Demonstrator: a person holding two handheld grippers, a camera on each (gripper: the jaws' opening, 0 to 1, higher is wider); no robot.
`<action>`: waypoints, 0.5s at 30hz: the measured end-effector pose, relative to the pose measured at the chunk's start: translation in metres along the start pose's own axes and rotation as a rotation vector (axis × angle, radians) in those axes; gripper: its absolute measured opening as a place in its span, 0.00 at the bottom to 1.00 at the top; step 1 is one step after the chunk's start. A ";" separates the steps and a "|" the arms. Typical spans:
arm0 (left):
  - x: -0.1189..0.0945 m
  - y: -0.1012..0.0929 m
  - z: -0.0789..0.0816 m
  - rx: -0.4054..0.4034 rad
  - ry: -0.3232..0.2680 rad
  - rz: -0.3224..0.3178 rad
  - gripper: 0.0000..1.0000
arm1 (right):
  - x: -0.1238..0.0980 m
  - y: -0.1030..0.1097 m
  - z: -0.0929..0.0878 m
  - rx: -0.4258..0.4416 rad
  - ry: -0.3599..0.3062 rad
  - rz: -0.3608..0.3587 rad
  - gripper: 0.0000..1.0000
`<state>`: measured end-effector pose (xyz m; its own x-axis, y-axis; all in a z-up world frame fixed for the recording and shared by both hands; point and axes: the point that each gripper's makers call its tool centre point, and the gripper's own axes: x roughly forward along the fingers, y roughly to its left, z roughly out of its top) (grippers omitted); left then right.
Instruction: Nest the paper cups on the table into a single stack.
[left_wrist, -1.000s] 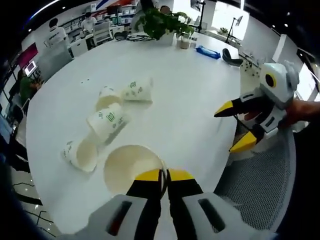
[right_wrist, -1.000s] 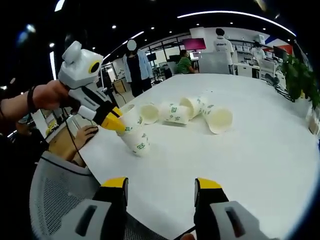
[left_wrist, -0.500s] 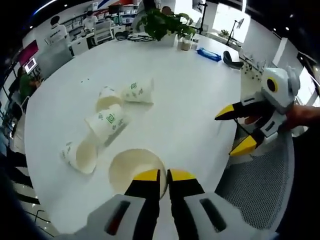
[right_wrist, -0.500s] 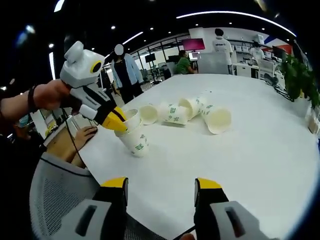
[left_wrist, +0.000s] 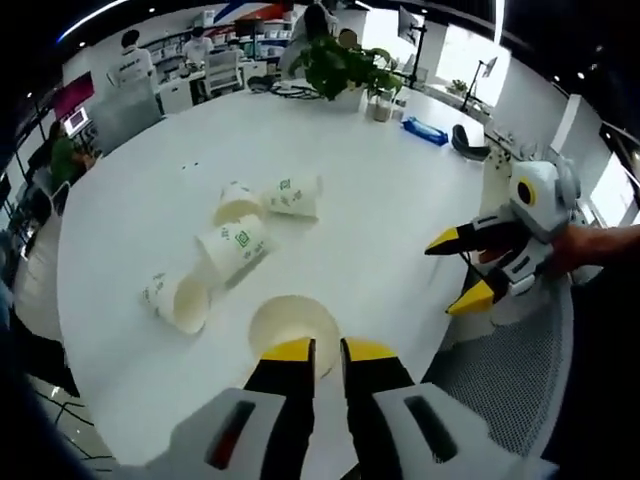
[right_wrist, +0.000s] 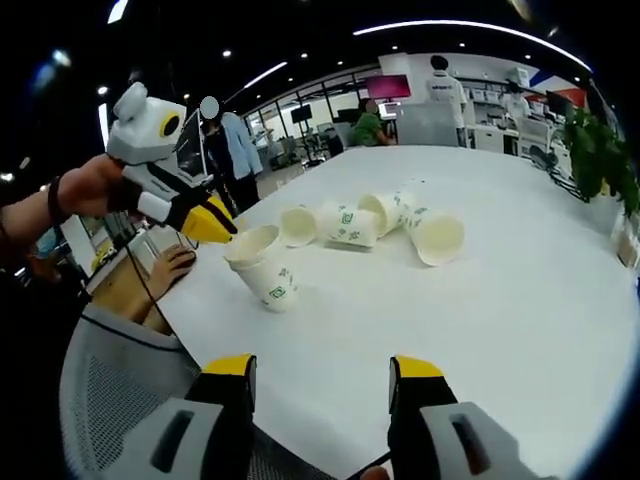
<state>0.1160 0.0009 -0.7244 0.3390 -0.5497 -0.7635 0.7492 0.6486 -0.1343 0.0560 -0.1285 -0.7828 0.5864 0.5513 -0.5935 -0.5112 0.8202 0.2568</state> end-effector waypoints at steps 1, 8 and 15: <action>-0.005 0.000 0.001 -0.023 -0.024 0.003 0.09 | 0.000 0.000 0.000 0.000 0.002 0.001 0.52; -0.026 0.017 -0.011 -0.185 -0.136 0.066 0.15 | -0.001 -0.001 0.002 0.019 -0.005 0.000 0.52; -0.035 0.042 -0.031 -0.299 -0.224 0.148 0.27 | 0.000 0.000 0.001 0.030 -0.007 0.004 0.52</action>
<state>0.1178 0.0637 -0.7226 0.5713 -0.5181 -0.6365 0.4955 0.8360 -0.2358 0.0570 -0.1287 -0.7817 0.5885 0.5559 -0.5870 -0.4950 0.8218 0.2821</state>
